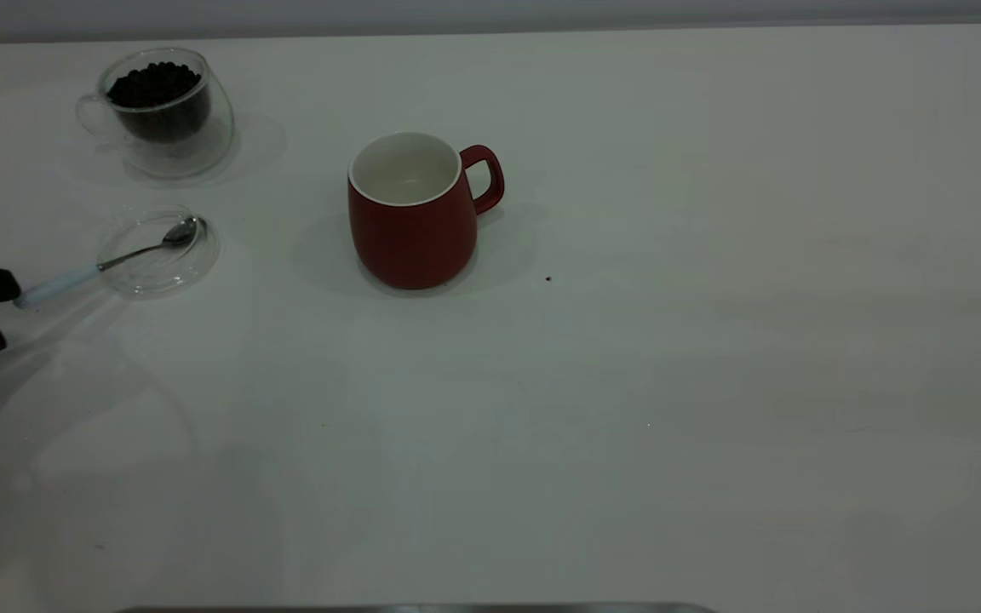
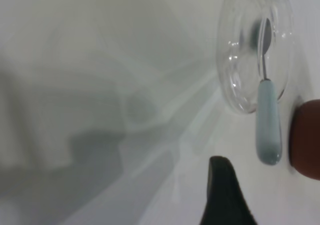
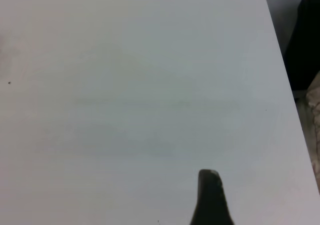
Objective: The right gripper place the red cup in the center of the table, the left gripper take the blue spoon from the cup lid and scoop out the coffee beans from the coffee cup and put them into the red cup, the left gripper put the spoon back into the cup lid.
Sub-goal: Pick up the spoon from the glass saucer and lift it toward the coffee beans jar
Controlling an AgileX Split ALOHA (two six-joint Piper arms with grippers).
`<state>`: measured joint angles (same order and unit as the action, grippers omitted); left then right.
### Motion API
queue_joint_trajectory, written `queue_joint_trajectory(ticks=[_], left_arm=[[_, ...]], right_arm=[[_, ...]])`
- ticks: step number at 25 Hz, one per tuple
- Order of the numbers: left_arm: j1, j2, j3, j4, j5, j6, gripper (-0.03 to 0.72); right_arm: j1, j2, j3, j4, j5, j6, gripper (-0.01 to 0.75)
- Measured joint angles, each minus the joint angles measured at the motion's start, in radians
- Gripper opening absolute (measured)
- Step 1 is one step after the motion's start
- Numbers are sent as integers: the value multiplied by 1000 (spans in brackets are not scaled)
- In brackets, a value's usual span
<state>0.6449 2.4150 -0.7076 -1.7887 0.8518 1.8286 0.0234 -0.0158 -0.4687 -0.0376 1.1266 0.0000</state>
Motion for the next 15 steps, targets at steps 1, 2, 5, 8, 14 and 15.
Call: queue_joint_trajectory(ticks=[1,2,5,8,14,15], left_arm=[[-7,0,0,0,0,1,514],[-16,0,0,0,1,1,512],[-36,1,-10,0,1,1,509],[-43,6,-11,0,1,1,508],[-43,55,-32,0,2,1,508],[-43,60,-37,0,3,1,508]], right_arm=[[0,0,0,0,0,0,574],[0,0,0,0,0,0,574],[0,0,0,0,0,0,574],[0,0,0,0,0,0,574],[0,0,0,0,0,0,574],[0,0,0,0,0,0,574]])
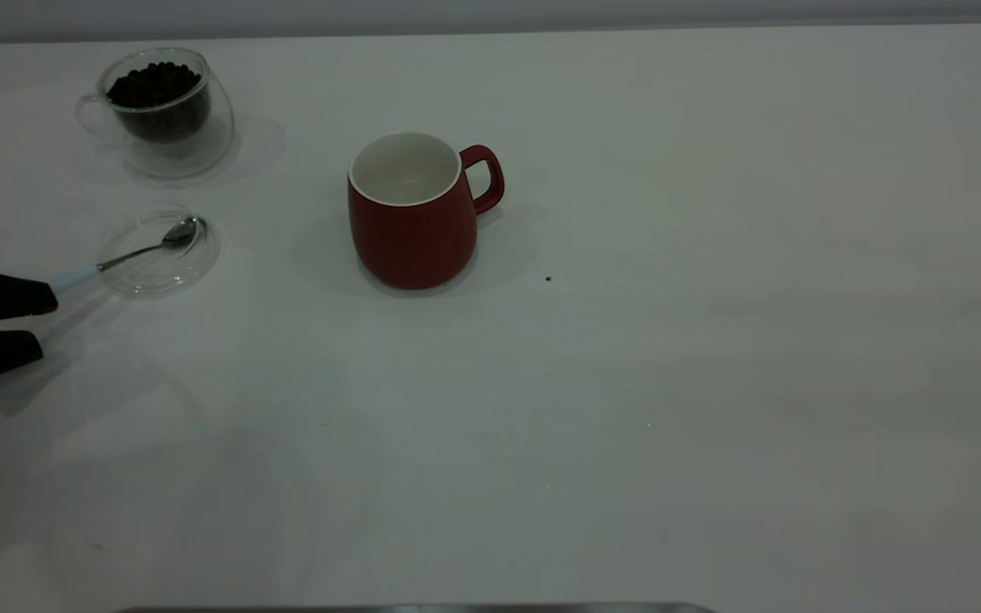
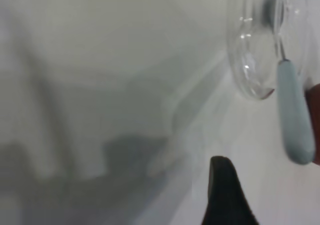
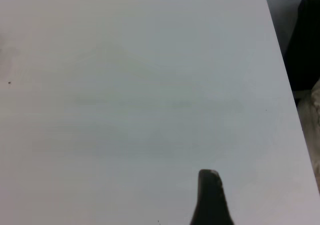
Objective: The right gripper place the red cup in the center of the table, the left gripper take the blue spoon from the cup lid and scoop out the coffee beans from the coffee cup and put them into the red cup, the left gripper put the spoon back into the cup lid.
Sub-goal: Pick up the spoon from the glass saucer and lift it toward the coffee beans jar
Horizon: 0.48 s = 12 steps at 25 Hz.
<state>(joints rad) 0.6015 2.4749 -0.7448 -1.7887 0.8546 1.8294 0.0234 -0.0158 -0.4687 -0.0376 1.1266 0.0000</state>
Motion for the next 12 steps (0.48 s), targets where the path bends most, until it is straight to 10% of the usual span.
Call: queue_joint_trajectory(ticks=[12], left_arm=[[0,10,-36,0,49,0,508]], right_arm=[[0,0,0,0,0,0,574]])
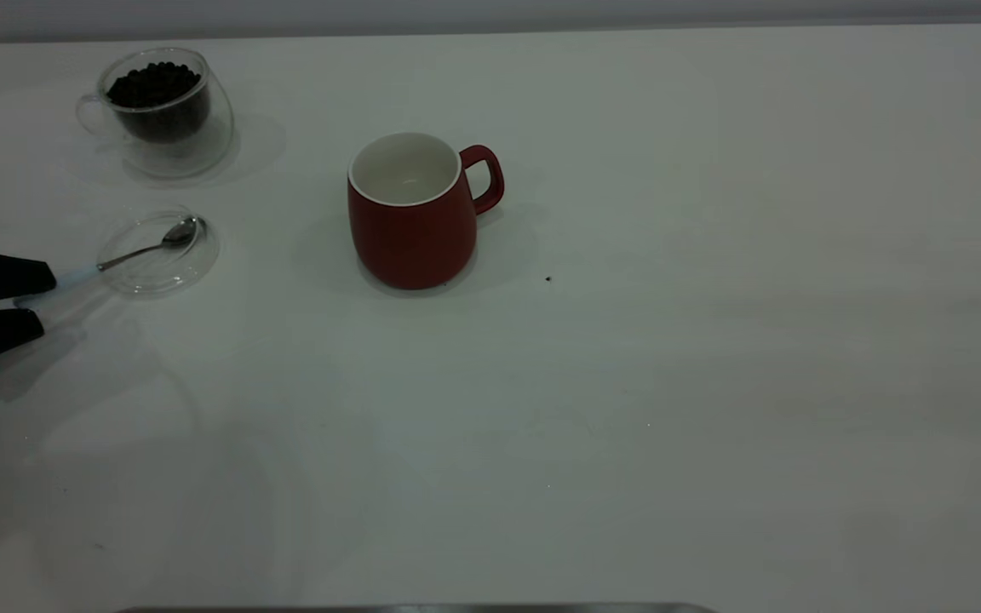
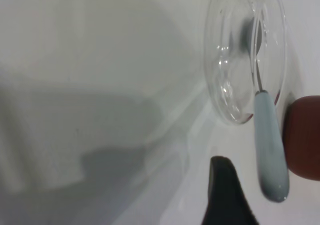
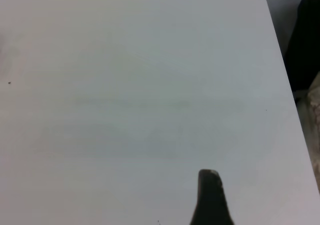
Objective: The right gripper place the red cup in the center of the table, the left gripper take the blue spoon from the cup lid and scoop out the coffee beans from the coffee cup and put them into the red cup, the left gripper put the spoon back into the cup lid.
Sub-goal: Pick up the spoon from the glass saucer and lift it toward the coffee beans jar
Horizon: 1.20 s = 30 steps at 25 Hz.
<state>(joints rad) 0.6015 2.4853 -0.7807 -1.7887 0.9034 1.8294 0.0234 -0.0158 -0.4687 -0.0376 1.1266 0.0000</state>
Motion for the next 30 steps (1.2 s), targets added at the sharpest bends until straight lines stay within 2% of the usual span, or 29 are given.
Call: queue_joint_trajectory(ticks=[6,15,27,30], left_arm=[[0,0,-1,0,0,0,499],[0,0,-10,0,0,0,387],[0,0,-18,0,3,0,375],[0,0,-18,0,3,0,350]], right_arm=[[0,0,0,0,0,0,574],[0,0,0,0,0,0,574],[0,0,0,0,0,0,574],[0,0,0,0,0,0,574]])
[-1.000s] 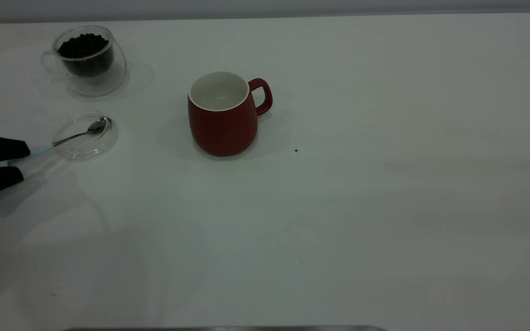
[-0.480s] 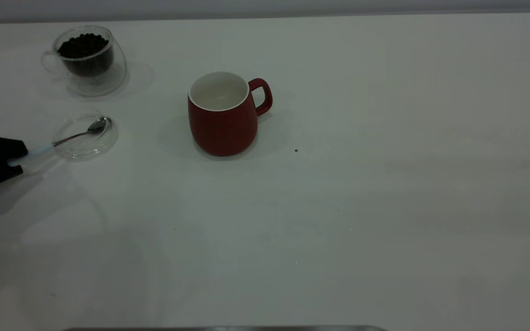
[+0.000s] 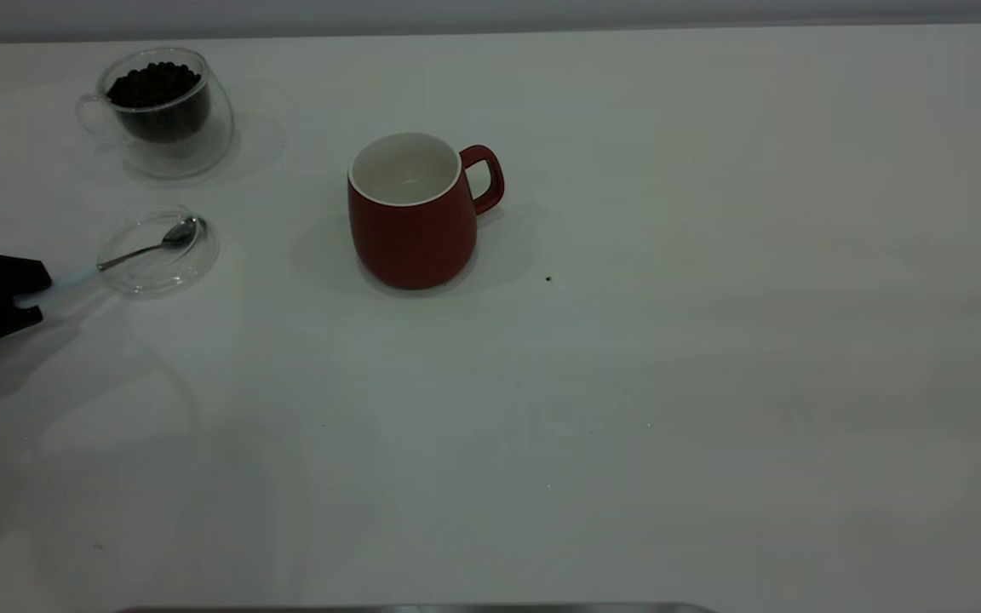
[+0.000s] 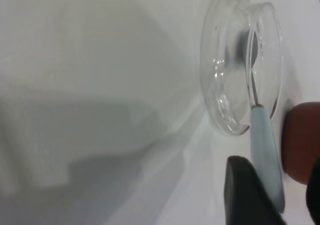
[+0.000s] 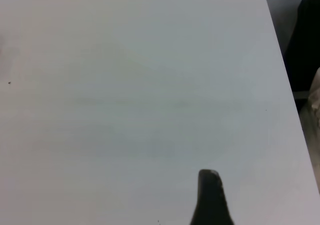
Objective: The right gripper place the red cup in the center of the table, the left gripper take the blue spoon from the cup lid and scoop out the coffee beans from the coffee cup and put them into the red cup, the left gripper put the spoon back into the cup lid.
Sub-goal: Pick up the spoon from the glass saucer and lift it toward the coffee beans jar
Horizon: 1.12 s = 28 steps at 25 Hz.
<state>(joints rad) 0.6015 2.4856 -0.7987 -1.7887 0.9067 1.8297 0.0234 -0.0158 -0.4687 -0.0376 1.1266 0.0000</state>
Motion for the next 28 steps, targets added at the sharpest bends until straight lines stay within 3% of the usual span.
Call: queue_joint_trajectory(ticks=[10,28], left_arm=[[0,0,0,0,21,-20,126],[0,-5,0,43,83,-283,124]], right_arm=[[0,0,0,0,0,0,574],[0,0,0,0,0,0,574]])
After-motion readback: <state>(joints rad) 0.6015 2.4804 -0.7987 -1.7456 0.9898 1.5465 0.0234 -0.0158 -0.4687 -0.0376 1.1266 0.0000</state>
